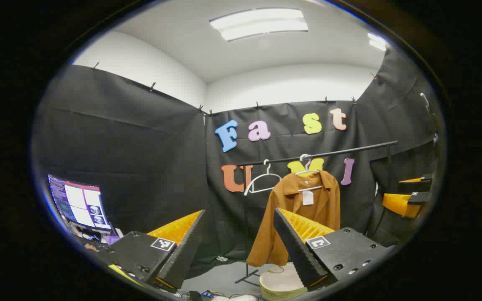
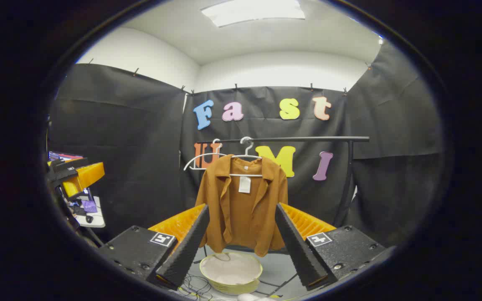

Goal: Grasp the clothes on the hanger with both hands and then place them into the laundry hamper below.

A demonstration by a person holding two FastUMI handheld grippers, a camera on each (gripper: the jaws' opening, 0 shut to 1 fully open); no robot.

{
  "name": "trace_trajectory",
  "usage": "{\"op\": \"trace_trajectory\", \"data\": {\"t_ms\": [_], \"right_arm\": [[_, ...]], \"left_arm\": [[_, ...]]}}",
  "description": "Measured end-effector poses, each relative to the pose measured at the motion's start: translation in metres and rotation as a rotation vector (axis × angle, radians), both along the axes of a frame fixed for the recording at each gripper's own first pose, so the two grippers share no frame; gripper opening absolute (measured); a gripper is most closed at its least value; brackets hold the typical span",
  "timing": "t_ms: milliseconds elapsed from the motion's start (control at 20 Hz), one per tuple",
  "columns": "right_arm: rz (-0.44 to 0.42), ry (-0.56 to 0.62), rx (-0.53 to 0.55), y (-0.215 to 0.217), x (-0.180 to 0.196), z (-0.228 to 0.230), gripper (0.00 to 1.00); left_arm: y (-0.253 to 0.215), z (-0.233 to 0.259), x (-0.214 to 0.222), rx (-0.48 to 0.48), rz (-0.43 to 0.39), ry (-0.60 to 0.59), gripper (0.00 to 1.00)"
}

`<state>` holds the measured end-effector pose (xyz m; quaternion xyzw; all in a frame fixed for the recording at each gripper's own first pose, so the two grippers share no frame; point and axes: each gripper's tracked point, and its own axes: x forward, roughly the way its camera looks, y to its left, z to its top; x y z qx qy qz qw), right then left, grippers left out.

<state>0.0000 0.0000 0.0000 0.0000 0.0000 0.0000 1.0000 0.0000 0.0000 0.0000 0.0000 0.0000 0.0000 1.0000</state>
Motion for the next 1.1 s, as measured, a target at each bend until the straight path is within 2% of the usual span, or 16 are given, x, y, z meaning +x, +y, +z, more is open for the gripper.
{"op": "trace_trajectory", "data": {"t_ms": [350,650,850,1100], "right_arm": [[-0.043,0.009,-0.002,-0.008,0.003,-0.007,0.99],[-0.081,0.04,0.005,-0.023,0.014,-0.02,0.99],[-0.08,0.07,0.002,-0.039,0.05,-0.034,1.0],[-0.065,0.083,0.045,-0.065,0.129,-0.047,0.99]], "left_arm": [[-0.011,-0.01,0.002,0.01,-0.07,-0.003,0.99],[-0.029,-0.025,0.021,-0.005,-0.122,0.019,0.99],[-0.056,-0.038,0.049,-0.009,-0.16,0.026,0.99],[-0.104,-0.051,0.1,0.0,-0.222,0.036,0.99]]}}
